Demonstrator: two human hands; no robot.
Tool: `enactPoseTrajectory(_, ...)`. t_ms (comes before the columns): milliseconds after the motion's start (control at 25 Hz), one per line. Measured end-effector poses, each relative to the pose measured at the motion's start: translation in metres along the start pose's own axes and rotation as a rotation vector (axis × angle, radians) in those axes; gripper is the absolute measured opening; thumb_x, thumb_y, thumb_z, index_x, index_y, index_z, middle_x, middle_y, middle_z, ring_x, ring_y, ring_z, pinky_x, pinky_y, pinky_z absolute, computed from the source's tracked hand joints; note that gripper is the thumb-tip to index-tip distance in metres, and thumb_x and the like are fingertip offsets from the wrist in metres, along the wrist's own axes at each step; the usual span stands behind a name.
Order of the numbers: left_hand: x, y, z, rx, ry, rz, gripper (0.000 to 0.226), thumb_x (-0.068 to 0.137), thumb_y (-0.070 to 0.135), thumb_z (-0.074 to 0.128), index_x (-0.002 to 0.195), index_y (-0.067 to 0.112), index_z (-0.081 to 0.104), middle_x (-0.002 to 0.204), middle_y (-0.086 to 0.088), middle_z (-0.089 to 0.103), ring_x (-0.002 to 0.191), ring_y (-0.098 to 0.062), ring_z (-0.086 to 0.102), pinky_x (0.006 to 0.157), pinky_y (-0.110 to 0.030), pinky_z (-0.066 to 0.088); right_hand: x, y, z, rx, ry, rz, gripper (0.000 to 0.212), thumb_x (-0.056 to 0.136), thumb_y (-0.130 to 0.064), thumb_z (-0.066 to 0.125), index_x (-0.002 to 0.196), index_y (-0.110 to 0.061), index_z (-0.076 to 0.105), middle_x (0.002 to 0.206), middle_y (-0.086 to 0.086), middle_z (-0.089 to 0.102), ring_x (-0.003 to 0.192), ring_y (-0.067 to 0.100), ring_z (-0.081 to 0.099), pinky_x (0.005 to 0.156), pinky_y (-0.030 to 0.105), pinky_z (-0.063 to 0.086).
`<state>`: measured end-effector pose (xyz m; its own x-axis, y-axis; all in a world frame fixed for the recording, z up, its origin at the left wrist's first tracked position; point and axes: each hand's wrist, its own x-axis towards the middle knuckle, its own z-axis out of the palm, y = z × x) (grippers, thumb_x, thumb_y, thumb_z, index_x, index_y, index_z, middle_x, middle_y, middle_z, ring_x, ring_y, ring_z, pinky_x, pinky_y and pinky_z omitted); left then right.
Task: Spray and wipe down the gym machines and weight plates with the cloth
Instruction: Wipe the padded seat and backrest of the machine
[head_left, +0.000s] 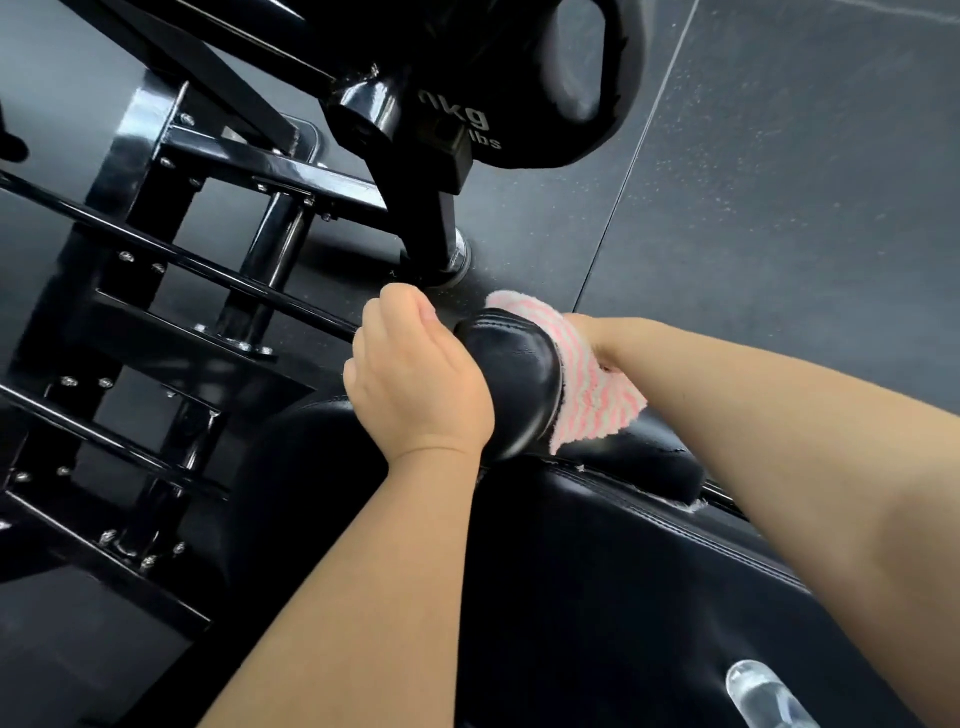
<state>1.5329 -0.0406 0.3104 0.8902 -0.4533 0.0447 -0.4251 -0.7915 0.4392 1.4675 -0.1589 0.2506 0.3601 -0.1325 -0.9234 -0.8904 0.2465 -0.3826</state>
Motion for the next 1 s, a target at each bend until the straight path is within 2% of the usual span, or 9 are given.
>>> enactPoseTrajectory(120, -0.001, -0.001, 0.001, -0.01, -0.017, 0.006, 0.03, 0.085, 0.019, 0.025, 0.094, 0.012, 0.052, 0.088, 0.007, 0.04, 0.08, -0.019, 0.038, 0.072, -0.022, 0.015, 0.004, 0.023, -0.008, 0.071, -0.024, 0.156, 0.085, 0.081, -0.081, 0.026, 0.073, -0.006, 0.065, 0.078, 0.016, 0.066, 0.073, 0.023, 0.059, 0.078, 0.031, 0.043)
enactPoseTrajectory(240, -0.001, -0.001, -0.001, -0.02, -0.03, -0.004, 0.023, 0.084, 0.018, 0.024, 0.09, 0.016, 0.046, 0.088, 0.007, 0.04, 0.079, -0.015, 0.033, 0.075, -0.023, 0.017, 0.011, 0.041, -0.01, 0.073, -0.028, 0.178, 0.096, 0.069, -0.092, 0.023, 0.076, -0.007, 0.067, 0.084, 0.02, 0.071, 0.075, 0.025, 0.064, 0.073, 0.03, 0.045)
enactPoseTrajectory(320, 0.0, -0.001, -0.002, -0.023, -0.045, -0.017, 0.018, 0.084, 0.019, 0.024, 0.088, 0.021, 0.041, 0.088, 0.007, 0.039, 0.08, -0.014, 0.032, 0.076, -0.024, 0.018, 0.014, 0.053, -0.013, 0.059, -0.018, 0.175, 0.088, 0.067, -0.092, 0.026, 0.08, -0.012, 0.062, 0.103, 0.024, 0.068, 0.077, 0.025, 0.06, 0.071, 0.03, 0.043)
enactPoseTrajectory(400, 0.0, -0.001, -0.001, -0.035, -0.045, -0.015, 0.02, 0.086, 0.017, 0.026, 0.09, 0.018, 0.045, 0.089, 0.007, 0.039, 0.081, -0.015, 0.032, 0.076, -0.027, 0.02, 0.015, 0.075, -0.02, 0.06, 0.041, 0.199, 0.074, 0.078, -0.082, 0.033, 0.076, -0.014, 0.06, 0.097, 0.02, 0.067, 0.073, 0.025, 0.058, 0.071, 0.03, 0.043)
enactPoseTrajectory(520, 0.0, -0.001, -0.002, -0.041, -0.065, -0.031, 0.016, 0.093, 0.009, 0.033, 0.093, 0.016, 0.047, 0.09, 0.007, 0.038, 0.081, -0.015, 0.031, 0.078, -0.031, 0.025, 0.007, 0.102, -0.023, 0.165, 0.058, 0.275, 0.056, 0.081, -0.071, 0.044, 0.069, -0.017, 0.052, 0.071, 0.012, 0.053, 0.069, 0.025, 0.051, 0.07, 0.029, 0.038)
enactPoseTrajectory(600, 0.0, 0.0, -0.003, -0.051, -0.079, -0.026, 0.015, 0.094, 0.009, 0.033, 0.093, 0.016, 0.047, 0.091, 0.007, 0.038, 0.082, -0.015, 0.032, 0.082, -0.035, 0.028, 0.008, 0.112, -0.021, 0.19, 0.217, 0.274, 0.044, 0.09, -0.054, 0.045, 0.074, -0.014, 0.054, 0.074, 0.01, 0.054, 0.065, 0.024, 0.051, 0.064, 0.027, 0.037)
enactPoseTrajectory(760, 0.0, 0.0, -0.004, -0.071, -0.087, 0.017, 0.02, 0.093, 0.013, 0.031, 0.095, 0.011, 0.051, 0.093, 0.001, 0.045, 0.091, -0.028, 0.046, 0.085, -0.038, 0.029, 0.005, 0.118, -0.001, 0.3, 0.612, 0.312, 0.047, 0.096, -0.044, 0.031, 0.12, -0.011, 0.056, 0.118, 0.013, 0.057, 0.104, 0.032, 0.054, 0.081, 0.031, 0.04)
enactPoseTrajectory(880, 0.0, 0.0, -0.004, -0.081, -0.101, 0.055, 0.029, 0.087, 0.018, 0.026, 0.097, 0.009, 0.052, 0.097, -0.006, 0.053, 0.093, -0.032, 0.049, 0.083, -0.039, 0.03, 0.002, 0.114, 0.025, 0.422, 0.811, 0.391, 0.045, 0.098, -0.035, 0.024, 0.133, -0.013, 0.041, 0.136, 0.013, 0.041, 0.123, 0.035, 0.04, 0.104, 0.044, 0.032)
enactPoseTrajectory(1000, 0.0, -0.001, -0.005, -0.089, -0.128, 0.091, 0.032, 0.085, 0.019, 0.024, 0.096, 0.008, 0.052, 0.091, -0.001, 0.046, 0.092, -0.032, 0.048, 0.082, -0.04, 0.031, -0.006, 0.084, 0.052, 0.467, 0.881, 0.53, 0.052, 0.097, -0.042, 0.025, 0.145, -0.024, 0.023, 0.153, 0.012, 0.017, 0.137, 0.042, 0.016, 0.111, 0.054, 0.016)
